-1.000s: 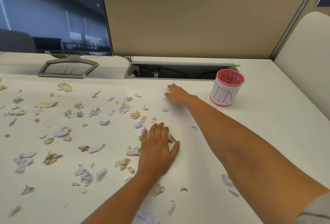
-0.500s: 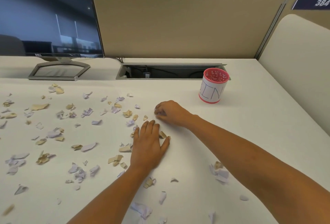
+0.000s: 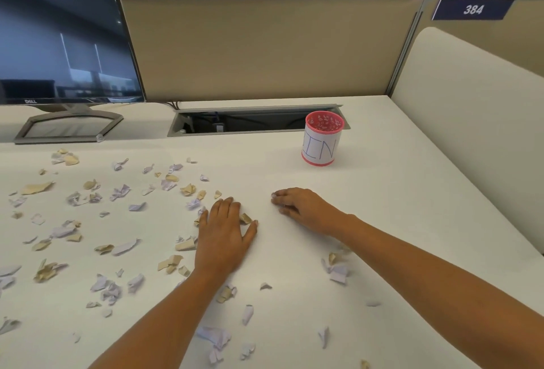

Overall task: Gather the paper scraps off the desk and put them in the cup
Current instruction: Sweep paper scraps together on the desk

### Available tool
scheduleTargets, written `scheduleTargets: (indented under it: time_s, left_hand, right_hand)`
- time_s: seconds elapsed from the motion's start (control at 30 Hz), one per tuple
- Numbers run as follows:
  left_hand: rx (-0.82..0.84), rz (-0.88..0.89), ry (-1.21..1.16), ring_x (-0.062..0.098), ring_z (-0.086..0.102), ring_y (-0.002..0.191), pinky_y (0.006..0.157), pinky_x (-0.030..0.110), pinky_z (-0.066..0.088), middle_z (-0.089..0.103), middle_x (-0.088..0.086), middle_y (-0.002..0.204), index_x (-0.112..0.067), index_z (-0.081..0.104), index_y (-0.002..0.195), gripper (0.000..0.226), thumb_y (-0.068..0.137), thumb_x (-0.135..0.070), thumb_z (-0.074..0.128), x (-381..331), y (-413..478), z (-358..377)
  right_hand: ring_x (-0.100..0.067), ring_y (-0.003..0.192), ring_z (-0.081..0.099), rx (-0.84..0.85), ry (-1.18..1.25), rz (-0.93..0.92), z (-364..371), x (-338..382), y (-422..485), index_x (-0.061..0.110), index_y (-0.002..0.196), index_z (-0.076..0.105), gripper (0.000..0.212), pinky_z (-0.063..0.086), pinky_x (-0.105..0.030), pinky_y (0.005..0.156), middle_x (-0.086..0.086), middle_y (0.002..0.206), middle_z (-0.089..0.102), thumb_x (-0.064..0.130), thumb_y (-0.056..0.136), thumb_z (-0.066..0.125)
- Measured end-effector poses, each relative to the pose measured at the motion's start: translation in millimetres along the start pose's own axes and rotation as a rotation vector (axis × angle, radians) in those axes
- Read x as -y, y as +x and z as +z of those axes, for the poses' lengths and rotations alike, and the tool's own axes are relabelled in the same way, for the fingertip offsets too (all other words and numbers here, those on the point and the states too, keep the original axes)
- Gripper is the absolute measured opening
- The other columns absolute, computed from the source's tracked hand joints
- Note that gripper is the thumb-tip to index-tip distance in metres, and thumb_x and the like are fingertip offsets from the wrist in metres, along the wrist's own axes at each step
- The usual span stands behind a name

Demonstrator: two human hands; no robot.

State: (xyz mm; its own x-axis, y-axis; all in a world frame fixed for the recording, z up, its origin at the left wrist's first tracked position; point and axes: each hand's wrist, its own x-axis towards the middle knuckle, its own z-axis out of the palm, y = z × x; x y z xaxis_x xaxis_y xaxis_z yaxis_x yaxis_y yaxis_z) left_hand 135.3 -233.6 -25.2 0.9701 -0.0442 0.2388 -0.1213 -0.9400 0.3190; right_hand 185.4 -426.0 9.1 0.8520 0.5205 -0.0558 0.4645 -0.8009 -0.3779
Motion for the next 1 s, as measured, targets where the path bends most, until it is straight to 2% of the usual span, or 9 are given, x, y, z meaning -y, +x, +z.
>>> scheduleTargets:
  time_s: [0.27,0.4,0.67,0.87,1.0]
  left_hand:
    - [0.010,-0.003,-0.022,0.021,0.038,0.132,0.111,0.040,0.025,0.048,0.002,0.134,-0.014,0.052,0.118,0.042,0.088,-0.044,0.050,1.2,-0.1,-0.1]
    - [0.018,-0.008,-0.010,0.020,0.037,0.133,0.111,0.040,0.025,0.047,0.001,0.136,-0.015,0.051,0.120,0.044,0.088,-0.045,0.049,2.3,0.4,0.9]
    - [0.018,-0.009,-0.013,0.021,0.038,0.132,0.111,0.042,0.026,0.048,0.002,0.135,-0.015,0.052,0.118,0.043,0.088,-0.045,0.048,2.4,1.2,1.8]
    - [0.006,-0.006,-0.018,0.021,0.040,0.131,0.110,0.042,0.027,0.050,0.002,0.133,-0.015,0.053,0.114,0.039,0.087,-0.044,0.051,1.9,1.0,2.1]
    - [0.007,-0.010,-0.025,0.021,0.039,0.132,0.111,0.042,0.026,0.050,0.002,0.133,-0.015,0.053,0.115,0.040,0.087,-0.043,0.052,1.7,0.6,2.1]
  right_hand:
    - [-0.026,0.114,0.051,-0.055,-0.060,0.028,-1.6,-0.9,-6.0,0.002,0.111,0.064,0.027,0.038,-0.030,0.095,-0.009,0.121,0.063,0.009,0.096,0.044]
    - [-0.024,0.115,0.053,-0.072,-0.008,0.075,-4.8,-0.7,-1.1,0.002,0.113,0.064,0.026,0.036,-0.025,0.096,-0.010,0.122,0.063,0.008,0.094,0.048]
    - [-0.027,0.099,0.065,-0.364,0.233,0.148,-33.9,4.3,9.5,-0.002,0.103,0.069,0.020,0.046,-0.023,0.093,-0.017,0.108,0.070,0.004,0.087,0.060]
    - [-0.030,0.106,0.061,-0.552,0.216,0.285,-81.6,-5.5,29.4,0.000,0.110,0.067,0.024,0.045,-0.030,0.100,-0.017,0.115,0.066,0.007,0.092,0.053]
    - [-0.030,0.111,0.057,-0.609,0.081,0.421,-109.8,-19.3,41.4,0.003,0.115,0.064,0.029,0.043,-0.030,0.095,-0.017,0.120,0.063,0.008,0.096,0.043]
